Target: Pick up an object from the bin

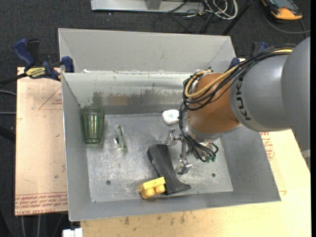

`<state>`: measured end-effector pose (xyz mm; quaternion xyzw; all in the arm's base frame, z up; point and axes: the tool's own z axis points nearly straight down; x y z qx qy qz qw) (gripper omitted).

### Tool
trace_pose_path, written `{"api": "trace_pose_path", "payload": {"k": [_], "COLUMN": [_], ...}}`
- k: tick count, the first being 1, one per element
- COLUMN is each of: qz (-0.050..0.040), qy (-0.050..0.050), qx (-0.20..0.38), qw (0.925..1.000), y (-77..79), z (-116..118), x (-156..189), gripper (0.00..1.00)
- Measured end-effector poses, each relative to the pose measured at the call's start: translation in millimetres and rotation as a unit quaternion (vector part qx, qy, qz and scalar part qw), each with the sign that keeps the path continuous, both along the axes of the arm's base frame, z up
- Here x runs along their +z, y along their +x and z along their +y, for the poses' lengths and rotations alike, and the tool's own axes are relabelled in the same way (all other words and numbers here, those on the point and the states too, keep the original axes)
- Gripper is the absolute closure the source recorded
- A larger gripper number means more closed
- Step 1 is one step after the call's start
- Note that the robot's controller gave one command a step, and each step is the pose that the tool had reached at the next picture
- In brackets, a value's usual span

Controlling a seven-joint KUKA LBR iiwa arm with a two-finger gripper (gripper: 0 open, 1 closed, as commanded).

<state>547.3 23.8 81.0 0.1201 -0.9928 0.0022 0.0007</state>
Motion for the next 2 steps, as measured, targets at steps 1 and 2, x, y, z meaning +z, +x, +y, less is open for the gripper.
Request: {"api": "trace_pose_path", "payload": {"k": [1,2], "qz": [-0.0008,-0.0011], "qy": [0.002,0.003], "qx": [0.074,0.053], "qw": [0.9973,0.9986], "y": [8.0,29.8], "z": [42.5,79.3], "x": [12.4,11.6], "gripper": [0.0,1.0]}}
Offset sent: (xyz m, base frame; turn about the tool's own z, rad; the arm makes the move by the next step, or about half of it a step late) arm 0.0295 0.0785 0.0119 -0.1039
